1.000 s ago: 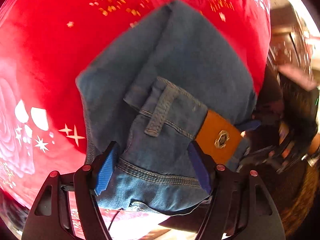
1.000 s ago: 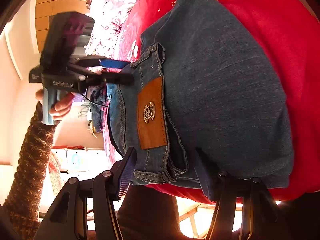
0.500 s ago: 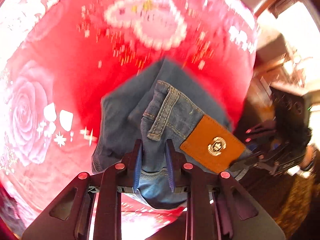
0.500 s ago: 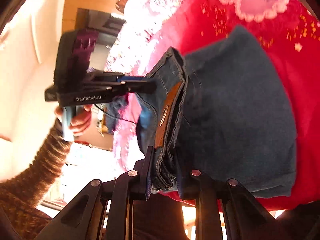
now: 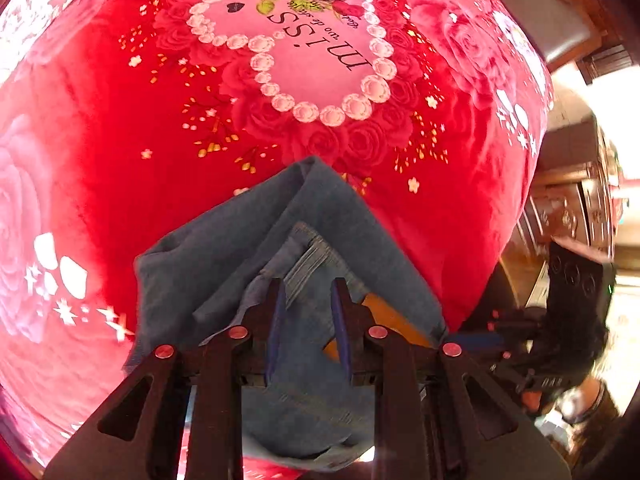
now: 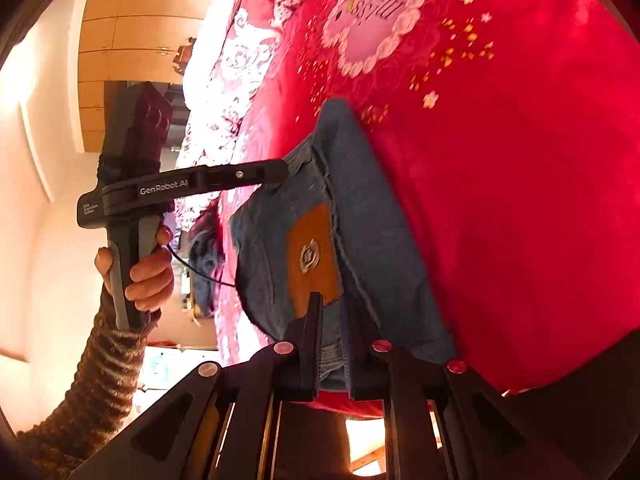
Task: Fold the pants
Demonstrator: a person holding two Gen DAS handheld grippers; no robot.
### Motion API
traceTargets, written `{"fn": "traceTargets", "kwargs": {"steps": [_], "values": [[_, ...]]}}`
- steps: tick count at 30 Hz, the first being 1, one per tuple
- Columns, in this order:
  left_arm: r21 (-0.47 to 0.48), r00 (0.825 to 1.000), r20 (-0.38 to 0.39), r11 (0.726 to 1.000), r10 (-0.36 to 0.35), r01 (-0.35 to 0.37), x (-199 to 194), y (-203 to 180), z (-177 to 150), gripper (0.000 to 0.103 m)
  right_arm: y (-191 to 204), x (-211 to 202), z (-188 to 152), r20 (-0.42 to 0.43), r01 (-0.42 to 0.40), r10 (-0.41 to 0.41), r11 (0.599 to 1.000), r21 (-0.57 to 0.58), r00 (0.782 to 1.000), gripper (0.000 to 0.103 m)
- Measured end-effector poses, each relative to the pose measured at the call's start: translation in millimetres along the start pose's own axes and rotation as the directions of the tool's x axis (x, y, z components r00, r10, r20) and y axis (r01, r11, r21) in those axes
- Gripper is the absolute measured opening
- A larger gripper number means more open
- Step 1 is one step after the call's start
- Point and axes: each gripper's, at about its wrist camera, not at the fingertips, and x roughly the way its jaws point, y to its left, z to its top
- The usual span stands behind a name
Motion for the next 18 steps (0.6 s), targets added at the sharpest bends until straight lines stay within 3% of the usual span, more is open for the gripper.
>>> {"fn": "traceTargets", "kwargs": {"steps": [1, 2, 3, 5, 8, 11, 12, 15, 18], "values": [[0.011, 1.000, -0.004, 1.000, 0.019, -0.019, -5.4, 4.3, -0.2, 0.032, -2.7, 3.7, 0.6, -0.010, 0.003, -0.003, 1.000, 0.013, 1.000, 0.036], [0.016, 0.999, -0.002, 0.999, 0.036, -0.036, -8.8, 8.7, 0.0, 0.048, -4.9, 8.4, 0.5, -0.016, 0.015, -0.014, 1.000, 0.026, 1.000, 0.048], [0.021, 0.999, 0.010, 0.999, 0.046, -0.046, -13.4, 12.5, 1.0, 0.064, -4.5, 14.3, -0.5, -0.019, 0.022, -0.021, 0.999, 0.036, 1.000, 0.050], [0.026, 0.999, 0.025, 0.998, 0.048, -0.049, -14.5, 16.6, 3.0, 0.071, -4.7, 22.5, -2.1, -0.021, 0.021, -0.020, 0.999, 0.050, 1.000, 0.050], [0.032, 0.999, -0.047, 0.999, 0.014, -0.012, 7.2, 19.8, 7.5, 0.071, -7.8, 27.7, -4.6, -0.030, 0.009, -0.007, 0.998, 0.066, 1.000, 0.051], [0.103, 0.986, -0.166, 0.995, 0.003, 0.015, 29.8, 9.5, 1.3, 0.071, -13.3, 22.5, -7.6, -0.040, -0.001, 0.004, 0.997, 0.077, 0.999, 0.051], [0.165, 0.983, -0.177, 0.986, 0.046, -0.017, 35.1, 0.5, -2.9, 0.071, -12.9, 21.9, -8.8, -0.044, -0.011, 0.014, 0.997, 0.077, 0.999, 0.051], [0.356, 0.968, -0.130, 0.921, 0.214, -0.156, 43.7, -24.2, -18.1, 0.071, -17.0, 24.3, -12.1, -0.053, -0.019, 0.023, 0.997, 0.077, 0.998, 0.051], [0.382, 0.958, -0.089, 0.898, 0.273, -0.221, 46.9, -32.4, -23.1, 0.071, -15.1, 31.2, -13.1, -0.066, 0.027, -0.023, 0.997, 0.072, 0.998, 0.051]]}}
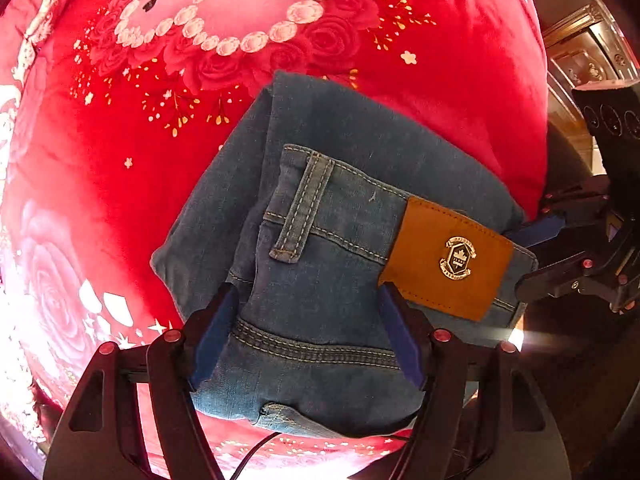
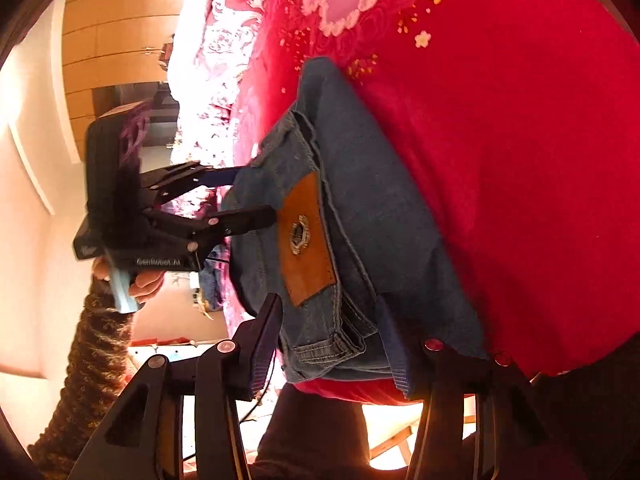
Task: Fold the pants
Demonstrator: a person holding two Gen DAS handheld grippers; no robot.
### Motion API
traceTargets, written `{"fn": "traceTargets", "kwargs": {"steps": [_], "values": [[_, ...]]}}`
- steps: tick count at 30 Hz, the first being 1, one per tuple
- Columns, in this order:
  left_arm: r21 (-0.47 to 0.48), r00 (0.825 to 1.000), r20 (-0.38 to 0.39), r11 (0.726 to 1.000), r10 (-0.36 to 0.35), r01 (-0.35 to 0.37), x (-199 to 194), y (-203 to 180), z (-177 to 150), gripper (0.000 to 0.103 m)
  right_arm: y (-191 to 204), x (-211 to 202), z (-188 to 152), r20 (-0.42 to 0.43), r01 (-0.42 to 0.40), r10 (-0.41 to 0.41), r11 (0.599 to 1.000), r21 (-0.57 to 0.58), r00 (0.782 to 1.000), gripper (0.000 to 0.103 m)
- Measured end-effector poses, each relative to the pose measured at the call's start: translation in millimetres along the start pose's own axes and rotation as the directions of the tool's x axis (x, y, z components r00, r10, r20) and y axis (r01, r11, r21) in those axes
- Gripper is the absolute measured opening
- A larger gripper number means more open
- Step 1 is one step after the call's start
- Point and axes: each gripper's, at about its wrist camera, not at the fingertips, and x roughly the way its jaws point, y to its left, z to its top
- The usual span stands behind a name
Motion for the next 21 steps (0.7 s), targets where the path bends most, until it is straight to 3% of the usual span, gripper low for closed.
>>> {"fn": "traceTargets", "kwargs": {"steps": [3, 6, 9, 11, 13, 14, 15, 18, 21], "values": [[-0.023, 1.000, 0.015, 1.000, 0.009, -0.008, -1.8, 0.8, -0.5, 0.071, 2.4, -0.9, -0.9, 0.011, 0.052, -0.052, 0.998, 0.039, 0.999, 0.051], [-0.045, 1.000, 0.018, 0.999, -0.018, 0.019, -2.1, 5.0, 3.1, 0.071, -4.2, -9.5, -11.5, 0.036, 0.025, -0.027, 0.997, 0.073, 0.999, 0.052], [-0.070, 0.999, -0.016, 0.997, -0.037, 0.035, 7.1, 12.9, 11.5, 0.071, -8.6, 2.7, -12.9, 0.013, -0.030, 0.028, 0.995, 0.100, 1.000, 0.052], [-0.110, 0.999, -0.024, 0.993, -0.040, 0.037, 14.9, 18.4, 16.3, 0.071, -8.1, 17.8, -10.2, 0.009, -0.024, 0.023, 0.995, 0.100, 1.000, 0.052], [-0.158, 0.999, -0.010, 0.986, -0.045, 0.043, 15.5, 23.7, 15.6, 0.058, -6.4, 24.0, -8.7, 0.038, -0.037, 0.033, 0.995, 0.095, 0.999, 0.026], [-0.163, 0.999, 0.012, 0.986, -0.040, 0.041, 12.3, 23.8, 12.8, 0.036, -4.4, 24.3, -8.6, 0.047, -0.057, 0.053, 0.995, 0.087, 0.998, 0.016], [-0.169, 0.997, 0.032, 0.983, -0.067, 0.072, 6.8, 26.0, 10.0, 0.018, -2.2, 21.7, -9.8, 0.057, -0.067, 0.062, 0.995, 0.079, 0.996, 0.015], [-0.210, 0.981, 0.111, 0.961, -0.158, 0.179, -17.4, 33.3, 7.5, 0.015, 6.2, 4.7, -13.0, 0.103, -0.128, 0.121, 0.990, 0.063, 0.987, 0.014], [-0.195, 0.967, 0.180, 0.957, -0.181, 0.215, -39.8, 31.0, 22.0, 0.014, 13.1, -18.4, -15.2, 0.167, -0.176, 0.167, 0.983, 0.043, 0.972, 0.014]]}}
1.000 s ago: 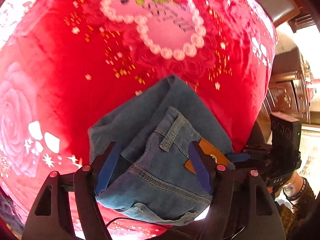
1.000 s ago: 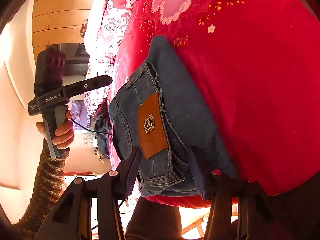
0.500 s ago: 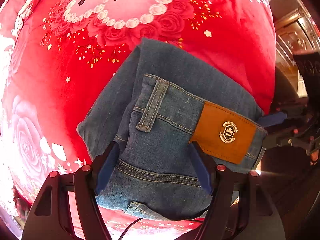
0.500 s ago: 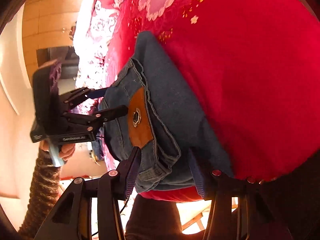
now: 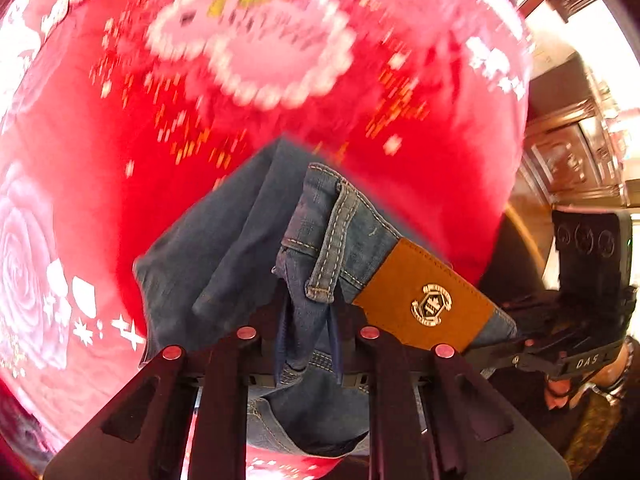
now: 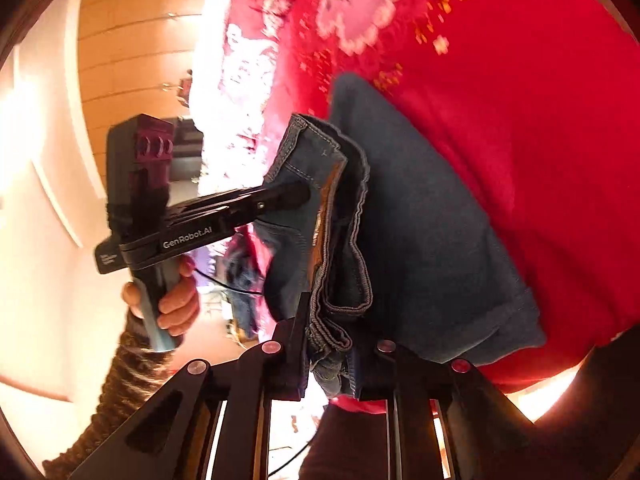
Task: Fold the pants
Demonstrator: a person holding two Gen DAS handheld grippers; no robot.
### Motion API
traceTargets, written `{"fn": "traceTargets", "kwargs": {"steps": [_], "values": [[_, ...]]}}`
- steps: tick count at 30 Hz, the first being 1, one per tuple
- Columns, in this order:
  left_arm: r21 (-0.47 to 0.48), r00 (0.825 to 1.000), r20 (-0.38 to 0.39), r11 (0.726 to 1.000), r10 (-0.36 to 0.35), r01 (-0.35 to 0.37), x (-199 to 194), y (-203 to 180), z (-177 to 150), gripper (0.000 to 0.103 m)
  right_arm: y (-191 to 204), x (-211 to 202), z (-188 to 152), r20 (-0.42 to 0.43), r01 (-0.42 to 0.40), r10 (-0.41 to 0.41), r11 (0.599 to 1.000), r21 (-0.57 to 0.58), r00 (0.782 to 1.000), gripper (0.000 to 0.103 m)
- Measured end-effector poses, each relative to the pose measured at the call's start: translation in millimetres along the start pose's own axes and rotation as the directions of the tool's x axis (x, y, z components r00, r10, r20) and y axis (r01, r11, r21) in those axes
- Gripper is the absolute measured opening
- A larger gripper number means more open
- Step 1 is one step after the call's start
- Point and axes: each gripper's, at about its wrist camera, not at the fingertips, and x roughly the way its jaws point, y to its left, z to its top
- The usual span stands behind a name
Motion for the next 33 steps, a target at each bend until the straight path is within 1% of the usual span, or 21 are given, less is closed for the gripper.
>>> {"fn": "traceTargets", "kwargs": {"steps": [2, 3, 5, 6, 8, 10, 12, 13, 15, 17, 18, 20, 21, 23, 24, 26, 27, 28, 29, 31, 33], "values": [[0.018, 0.999, 0.022, 0.999, 0.031, -0.031, 4.7, -7.2, 13.8, 0.015, -0.5, -12.6, 1.4, 0.041, 0.001, -0.001, 1.000, 0.000, 0.999, 0.014], [0.028, 0.997, 0.002, 0.997, 0.071, -0.071, 16.4, -10.1, 19.5, 0.020, -5.5, -14.0, 4.5, 0.047, 0.025, -0.025, 1.000, 0.004, 0.999, 0.014], [0.067, 0.982, -0.071, 0.983, 0.174, -0.170, 47.0, -18.9, 30.1, 0.023, -29.9, -12.6, 13.8, 0.014, 0.120, -0.121, 0.992, 0.048, 0.993, 0.015], [0.073, 0.972, -0.092, 0.975, 0.217, -0.211, 58.1, -19.7, 32.5, 0.025, -40.0, -5.5, 16.7, -0.014, 0.173, -0.173, 0.982, 0.072, 0.985, 0.020], [0.049, 0.972, -0.074, 0.974, 0.224, -0.220, 54.1, -19.7, 34.0, 0.025, -49.1, -1.7, 17.2, -0.041, 0.217, -0.214, 0.971, 0.098, 0.976, 0.025], [-0.005, 0.983, -0.009, 0.983, 0.185, -0.185, 28.6, -14.8, 30.4, 0.025, -42.9, -10.0, 16.1, -0.037, 0.204, -0.202, 0.976, 0.072, 0.979, 0.026], [-0.063, 0.983, 0.092, 0.986, 0.158, -0.152, -12.4, 2.7, 21.9, 0.027, -31.7, -24.1, 16.3, -0.004, 0.270, -0.270, 0.963, 0.001, 0.963, 0.033], [-0.103, 0.978, 0.140, 0.985, 0.152, -0.138, -32.4, 13.3, 18.1, 0.029, -23.2, -31.6, 19.8, 0.033, 0.312, -0.311, 0.950, -0.035, 0.950, 0.036], [-0.210, 0.963, 0.227, 0.973, 0.145, -0.097, -67.7, 37.1, 1.8, 0.047, -5.8, -41.4, 27.6, 0.106, 0.338, -0.328, 0.936, -0.096, 0.939, 0.040], [-0.297, 0.949, 0.290, 0.954, 0.120, -0.030, -85.7, 46.5, -16.6, 0.053, 11.2, -40.9, 35.6, 0.140, 0.301, -0.280, 0.940, -0.163, 0.950, 0.040], [-0.324, 0.947, 0.306, 0.946, 0.097, 0.008, -79.5, 50.6, -26.3, 0.053, 21.8, -33.5, 40.6, 0.141, 0.276, -0.251, 0.940, -0.203, 0.958, 0.040], [-0.374, 0.950, 0.308, 0.925, 0.057, 0.066, -65.8, 62.2, -51.9, 0.053, 45.4, -10.4, 48.0, 0.128, 0.249, -0.221, 0.926, -0.285, 0.967, 0.039], [-0.401, 0.954, 0.296, 0.913, 0.053, 0.073, -54.0, 63.3, -63.0, 0.053, 55.0, 4.9, 52.7, 0.118, 0.241, -0.213, 0.914, -0.327, 0.970, 0.039], [-0.466, 0.960, 0.272, 0.881, 0.061, 0.076, -34.2, 66.7, -74.7, 0.053, 69.9, 32.7, 62.2, 0.108, 0.237, -0.211, 0.888, -0.394, 0.972, 0.028], [-0.506, 0.963, 0.265, 0.858, 0.055, 0.090, -25.0, 72.6, -79.9, 0.053, 79.4, 52.6, 68.4, 0.119, 0.262, -0.233, 0.869, -0.420, 0.965, 0.020], [-0.595, 0.966, 0.257, 0.792, 0.025, 0.138, -2.4, 86.5, -85.2, 0.053, 82.6, 78.8, 81.0, 0.123, 0.318, -0.295, 0.823, -0.471, 0.947, 0.020], [-0.629, 0.975, 0.221, 0.768, 0.030, 0.119, 11.0, 90.3, -84.8, 0.053, 75.1, 97.3, 88.6, 0.119, 0.377, -0.368, 0.789, -0.486, 0.922, 0.020], [-0.660, 0.982, 0.181, 0.746, 0.047, 0.086, 29.5, 90.4, -83.4, 0.053, 63.8, 113.9, 95.3, 0.128, 0.465, -0.467, 0.736, -0.492, 0.875, 0.018], [-0.678, 0.986, 0.158, 0.732, 0.053, 0.069, 42.1, 92.5, -77.8, 0.054, 47.6, 128.0, 101.3, 0.107, 0.503, -0.525, 0.708, -0.496, 0.844, 0.011], [-0.708, 0.987, 0.135, 0.705, 0.085, 0.036, 47.9, 91.4, -71.2, 0.054, 36.4, 123.1, 105.7, 0.110, 0.458, -0.466, 0.749, -0.479, 0.878, 0.007], [-0.728, 0.989, 0.124, 0.684, 0.082, 0.034, 39.9, 89.0, -68.0, 0.055, 38.6, 116.6, 105.9, 0.100, 0.462, -0.468, 0.774, -0.434, 0.878, 0.009]]}}
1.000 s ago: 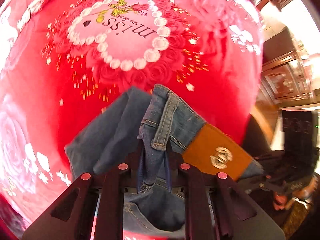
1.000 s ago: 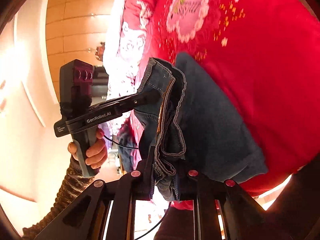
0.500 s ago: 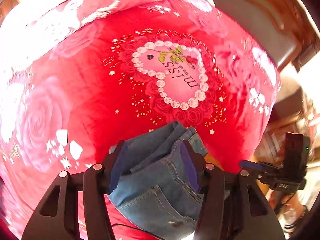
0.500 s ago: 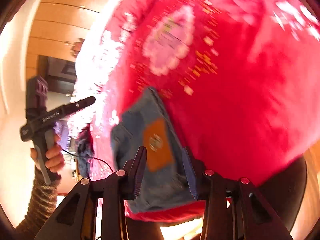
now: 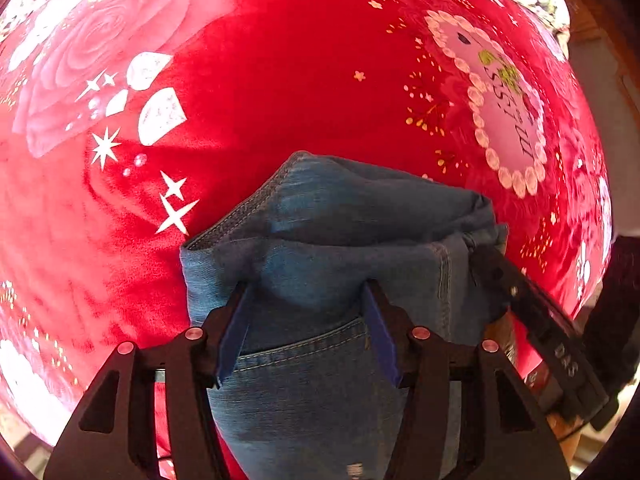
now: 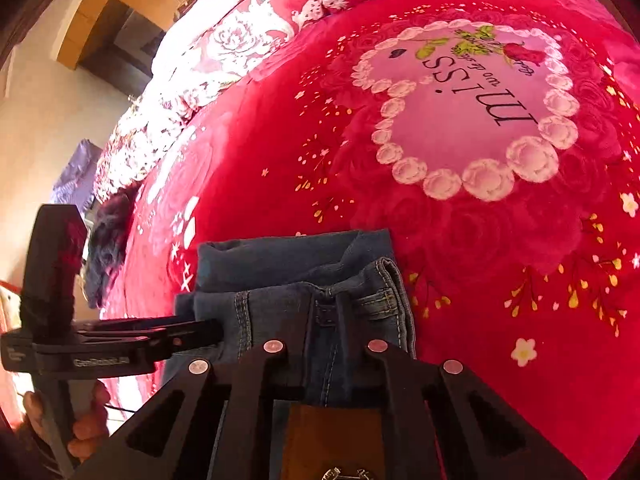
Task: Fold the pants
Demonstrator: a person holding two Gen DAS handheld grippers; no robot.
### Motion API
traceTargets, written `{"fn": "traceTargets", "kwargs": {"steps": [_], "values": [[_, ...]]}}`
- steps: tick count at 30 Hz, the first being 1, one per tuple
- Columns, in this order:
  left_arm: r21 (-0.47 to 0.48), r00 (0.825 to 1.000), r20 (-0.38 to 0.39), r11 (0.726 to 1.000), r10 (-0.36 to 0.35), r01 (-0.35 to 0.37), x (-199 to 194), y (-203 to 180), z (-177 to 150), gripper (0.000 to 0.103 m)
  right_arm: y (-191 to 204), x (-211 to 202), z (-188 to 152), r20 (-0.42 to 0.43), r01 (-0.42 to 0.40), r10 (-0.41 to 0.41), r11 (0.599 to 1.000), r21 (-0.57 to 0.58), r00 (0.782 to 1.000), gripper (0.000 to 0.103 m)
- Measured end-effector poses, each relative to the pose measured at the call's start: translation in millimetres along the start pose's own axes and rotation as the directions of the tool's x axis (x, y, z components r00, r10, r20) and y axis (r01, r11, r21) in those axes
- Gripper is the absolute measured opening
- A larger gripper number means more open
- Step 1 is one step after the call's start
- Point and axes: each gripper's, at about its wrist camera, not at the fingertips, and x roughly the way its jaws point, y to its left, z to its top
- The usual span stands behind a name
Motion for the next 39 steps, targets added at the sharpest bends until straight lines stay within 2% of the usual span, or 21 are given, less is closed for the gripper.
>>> {"fn": "traceTargets", "kwargs": {"steps": [1, 2, 5, 6, 8, 9, 10, 12, 13, 14, 16, 17, 19, 21, 23, 26, 28, 30, 34, 38, 39], "values": [[0.004, 1.000, 0.001, 1.000, -0.011, 0.011, -7.2, -0.4, -1.9, 0.055, 3.1, -8.1, -1.9, -0.011, 0.016, -0.016, 1.000, 0.001, 1.000, 0.013], [0.015, 1.000, 0.007, 1.000, -0.021, 0.020, -13.8, 0.0, -6.5, 0.055, 6.4, -17.6, -5.2, -0.019, 0.032, -0.033, 0.999, -0.015, 0.999, 0.022], [0.058, 0.998, 0.013, 0.996, -0.064, 0.063, -35.6, 6.3, -42.4, 0.055, 12.7, -53.8, -27.5, -0.039, -0.067, 0.064, 0.995, -0.073, 0.997, 0.026], [0.074, 0.997, 0.005, 0.994, -0.083, 0.083, -38.5, 8.4, -59.6, 0.055, 12.6, -63.8, -37.3, -0.050, -0.105, 0.101, 0.991, -0.086, 0.994, 0.031], [0.092, 0.992, -0.022, 0.987, -0.128, 0.129, -37.5, 10.9, -92.8, 0.059, 10.6, -79.5, -59.4, -0.074, -0.131, 0.124, 0.986, -0.105, 0.990, 0.033], [0.104, 0.991, -0.032, 0.986, -0.131, 0.134, -31.4, 10.5, -107.7, 0.063, 10.4, -79.6, -69.5, -0.097, -0.121, 0.110, 0.985, -0.124, 0.989, 0.033], [0.131, 0.994, -0.037, 0.986, -0.103, 0.107, -20.6, 7.3, -120.7, 0.065, 8.0, -75.0, -81.1, -0.129, -0.074, 0.054, 0.985, -0.155, 0.990, 0.031], [0.180, 0.998, -0.059, 0.983, -0.020, 0.031, 7.5, 0.3, -136.6, 0.083, -3.4, -54.8, -100.9, -0.183, 0.047, -0.089, 0.974, -0.220, 0.979, 0.030], [0.160, 0.999, -0.031, 0.986, -0.033, 0.037, 11.7, 2.3, -140.6, 0.085, -6.3, -56.1, -104.5, -0.149, 0.034, -0.067, 0.975, -0.218, 0.987, 0.029], [0.143, 0.999, -0.005, 0.989, -0.046, 0.046, 7.6, 2.2, -141.8, 0.087, -6.8, -58.6, -104.0, -0.150, 0.027, -0.059, 0.978, -0.206, 0.987, 0.029], [0.131, 0.999, -0.009, 0.990, -0.041, 0.042, -0.5, -0.9, -139.7, 0.085, -3.5, -66.6, -98.1, -0.160, 0.026, -0.055, 0.983, -0.179, 0.986, 0.031], [0.119, 0.999, 0.014, 0.992, -0.049, 0.047, -8.1, -1.0, -138.9, 0.084, -2.7, -70.5, -95.5, -0.158, 0.021, -0.048, 0.986, -0.166, 0.986, 0.031], [0.106, 0.994, 0.100, 0.994, -0.047, 0.036, -28.9, -0.9, -137.3, 0.084, -4.3, -83.4, -88.1, -0.120, -0.016, 0.000, 0.992, -0.126, 0.993, 0.034], [0.096, 0.984, 0.178, 0.995, -0.002, -0.016, -45.3, -2.4, -134.2, 0.084, -9.0, -92.6, -78.5, -0.078, -0.037, 0.031, 0.996, -0.078, 0.996, 0.043], [0.076, 0.976, 0.217, 0.997, 0.014, -0.032, -54.3, -2.1, -129.6, 0.084, -14.5, -97.2, -69.8, -0.053, -0.028, 0.026, 0.999, -0.041, 0.998, 0.046], [0.032, 0.977, 0.214, 0.999, 0.004, -0.011, -58.5, 6.3, -123.7, 0.084, -18.4, -95.7, -59.0, -0.054, -0.021, 0.022, 1.000, 0.007, 0.998, 0.046], [0.008, 0.978, 0.211, 1.000, 0.006, -0.008, -57.3, 6.4, -119.0, 0.084, -19.0, -93.4, -52.6, -0.053, -0.034, 0.035, 0.999, 0.022, 0.998, 0.049], [-0.010, 0.979, 0.206, 1.000, 0.009, -0.007, -57.2, 11.5, -116.8, 0.084, -18.0, -90.4, -47.5, -0.058, -0.025, 0.026, 0.999, 0.019, 0.998, 0.058], [-0.040, 0.980, 0.198, 0.999, 0.022, -0.014, -55.1, 23.0, -112.0, 0.084, -18.7, -83.1, -44.0, -0.089, -0.005, 0.007, 1.000, 0.025, 0.996, 0.061], [-0.060, 0.974, 0.216, 0.996, 0.071, -0.059, -54.2, 28.7, -104.2, 0.085, -20.4, -73.3, -39.6, -0.112, 0.014, -0.009, 0.999, 0.045, 0.994, 0.075], [-0.056, 0.971, 0.222, 0.995, 0.090, -0.080, -55.6, 31.1, -100.9, 0.085, -21.0, -72.3, -37.6, -0.109, 0.017, -0.012, 0.999, 0.049, 0.994, 0.075]]}}
